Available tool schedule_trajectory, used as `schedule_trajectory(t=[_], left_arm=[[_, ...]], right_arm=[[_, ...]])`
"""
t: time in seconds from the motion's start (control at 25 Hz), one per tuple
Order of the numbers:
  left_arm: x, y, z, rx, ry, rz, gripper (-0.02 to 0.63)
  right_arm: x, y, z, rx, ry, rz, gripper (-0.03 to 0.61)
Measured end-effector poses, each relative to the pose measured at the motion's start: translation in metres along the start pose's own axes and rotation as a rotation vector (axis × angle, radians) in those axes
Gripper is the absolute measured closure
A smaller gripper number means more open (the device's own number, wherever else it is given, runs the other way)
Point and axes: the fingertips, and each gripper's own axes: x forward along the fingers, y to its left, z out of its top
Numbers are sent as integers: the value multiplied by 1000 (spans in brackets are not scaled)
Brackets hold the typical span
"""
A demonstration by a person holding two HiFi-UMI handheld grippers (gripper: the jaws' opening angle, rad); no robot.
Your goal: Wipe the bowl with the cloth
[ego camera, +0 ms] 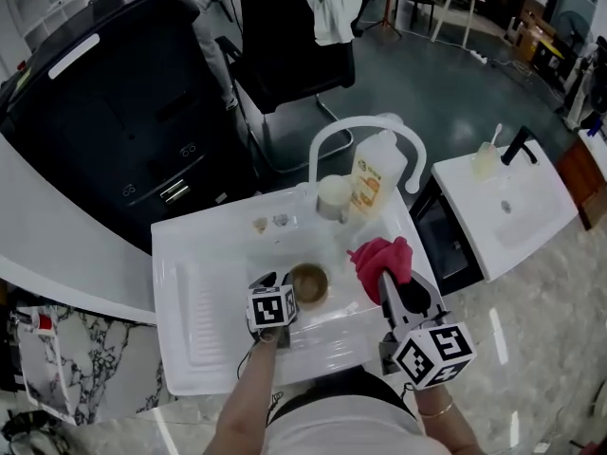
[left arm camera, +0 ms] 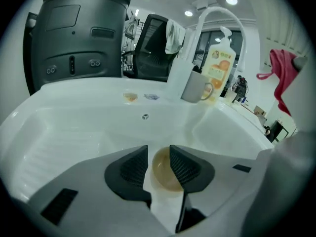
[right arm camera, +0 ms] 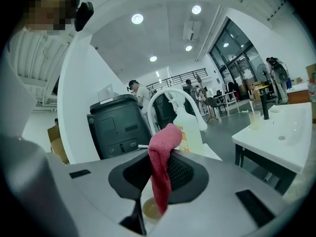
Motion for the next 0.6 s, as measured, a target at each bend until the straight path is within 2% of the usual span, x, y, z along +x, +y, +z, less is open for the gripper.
schedule_trajectory(t=[0.24, 0.6], left_arm=[[38, 4, -19, 0, 87, 15, 463], [72, 6, -48, -50, 213, 30, 463]], right_arm=[[30, -18, 3, -5, 29, 16, 500], [57, -35, -5, 14, 79, 42, 500]])
